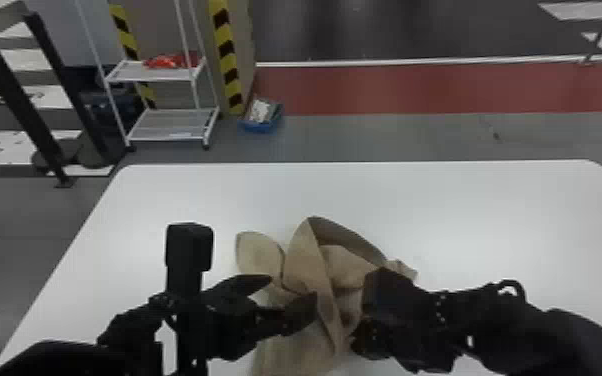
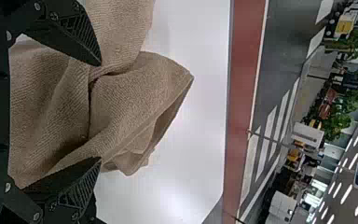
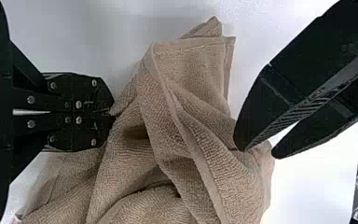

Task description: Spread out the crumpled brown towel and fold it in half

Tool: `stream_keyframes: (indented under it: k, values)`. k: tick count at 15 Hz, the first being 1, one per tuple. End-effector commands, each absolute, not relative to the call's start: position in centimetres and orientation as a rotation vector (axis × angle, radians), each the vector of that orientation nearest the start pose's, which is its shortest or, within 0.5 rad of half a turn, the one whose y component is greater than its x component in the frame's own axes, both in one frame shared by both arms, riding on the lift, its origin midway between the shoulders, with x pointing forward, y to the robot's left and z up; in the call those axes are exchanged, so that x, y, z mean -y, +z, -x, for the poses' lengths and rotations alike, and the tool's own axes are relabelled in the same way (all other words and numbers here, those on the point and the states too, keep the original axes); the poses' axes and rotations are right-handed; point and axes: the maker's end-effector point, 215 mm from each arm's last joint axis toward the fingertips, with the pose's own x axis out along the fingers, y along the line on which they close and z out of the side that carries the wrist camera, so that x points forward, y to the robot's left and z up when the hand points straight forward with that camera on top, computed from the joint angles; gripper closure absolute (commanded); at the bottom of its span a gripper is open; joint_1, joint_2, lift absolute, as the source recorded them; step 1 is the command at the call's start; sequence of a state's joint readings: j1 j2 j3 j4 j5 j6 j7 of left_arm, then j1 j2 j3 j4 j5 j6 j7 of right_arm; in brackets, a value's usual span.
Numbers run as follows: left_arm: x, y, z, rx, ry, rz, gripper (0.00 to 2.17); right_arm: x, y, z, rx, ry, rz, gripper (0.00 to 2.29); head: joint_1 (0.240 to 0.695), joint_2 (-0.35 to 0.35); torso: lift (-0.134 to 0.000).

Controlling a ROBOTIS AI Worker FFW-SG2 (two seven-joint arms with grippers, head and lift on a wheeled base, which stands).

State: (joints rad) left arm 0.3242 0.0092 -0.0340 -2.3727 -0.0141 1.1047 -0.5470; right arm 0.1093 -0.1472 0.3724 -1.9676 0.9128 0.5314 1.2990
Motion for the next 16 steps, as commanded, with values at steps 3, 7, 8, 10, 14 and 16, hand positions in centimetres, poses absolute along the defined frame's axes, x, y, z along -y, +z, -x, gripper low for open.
stream_keyframes:
  k: [3,7,8,10,14,16]
  values:
    - [-8.9,-36.4,-40.5,-0.594,-0.578,0.174,0.19,4.5,-46.1,-38.1,-0.685,1.185,0.795,1.42,0.695,0.08,-0.125]
    - [-7.7,-37.7,-41.1,-0.616,-0.565,0.152,0.19,4.4,-46.2,-37.9,-0.69,1.183,0.806,1.42,0.695,0.069,-0.125]
    - [-7.3,-37.9,-41.2,-0.621,-0.568,0.143,0.19,4.4,-46.3,-37.8,-0.692,1.183,0.806,1.42,0.695,0.061,-0.125]
    - [-7.3,-38.4,-41.3,-0.63,-0.562,0.126,0.55,4.5,-46.5,-37.6,-0.698,1.183,0.803,1.42,0.695,0.052,-0.125]
    - [-7.2,-38.1,-41.2,-0.623,-0.562,0.122,1.82,4.6,-46.5,-37.6,-0.698,1.182,0.803,1.42,0.695,0.042,-0.125]
    - [-7.8,-38.1,-41.2,-0.623,-0.553,0.124,1.83,5.2,-46.2,-38.0,-0.697,1.166,0.799,1.42,0.695,0.042,-0.125]
